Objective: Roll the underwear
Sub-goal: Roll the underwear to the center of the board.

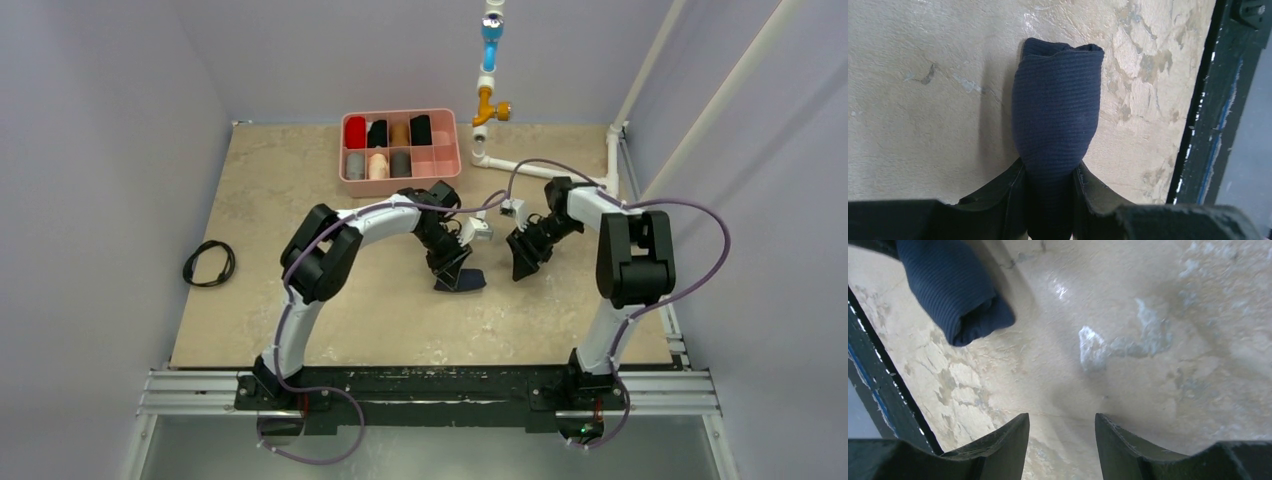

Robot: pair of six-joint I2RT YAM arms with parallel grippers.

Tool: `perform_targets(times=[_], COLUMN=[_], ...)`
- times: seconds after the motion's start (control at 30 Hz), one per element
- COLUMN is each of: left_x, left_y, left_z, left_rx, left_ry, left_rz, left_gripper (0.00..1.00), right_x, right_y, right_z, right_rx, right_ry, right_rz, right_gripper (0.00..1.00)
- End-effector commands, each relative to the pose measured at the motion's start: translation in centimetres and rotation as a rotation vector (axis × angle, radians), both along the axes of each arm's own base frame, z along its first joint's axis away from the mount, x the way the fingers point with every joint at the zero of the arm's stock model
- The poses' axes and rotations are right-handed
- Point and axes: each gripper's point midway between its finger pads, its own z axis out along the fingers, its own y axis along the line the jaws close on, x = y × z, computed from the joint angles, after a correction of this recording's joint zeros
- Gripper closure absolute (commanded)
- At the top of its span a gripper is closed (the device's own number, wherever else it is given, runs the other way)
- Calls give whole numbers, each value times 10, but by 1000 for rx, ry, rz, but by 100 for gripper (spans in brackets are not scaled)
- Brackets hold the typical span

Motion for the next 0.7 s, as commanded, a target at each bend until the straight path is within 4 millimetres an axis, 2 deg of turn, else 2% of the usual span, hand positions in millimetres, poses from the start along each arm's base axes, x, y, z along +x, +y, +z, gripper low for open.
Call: perform_targets(times=[0.0, 0.2, 0.37, 0.43, 0.67], left_x=[-3, 3, 5, 7, 10], left_y=[36, 36, 36, 36, 37], left_z=[-45, -50, -56, -58, -61], left_rx=[195, 214, 238, 245, 258], left_ry=[128, 206, 232, 236, 252], left_rz=[56, 84, 90, 93, 108], left_gripper=[100, 100, 100, 100, 100], right_x=[9, -3, -2, -2, -7], right_y=[-5, -3, 3, 10, 52], right_z=[5, 16, 33, 38, 51], right_rx=[-18, 2, 4, -5, -71], right_ry=[-156, -278, -397, -441, -625], right_rz=[-26, -22, -20, -6, 121], right_gripper=[49, 47, 46, 46, 44])
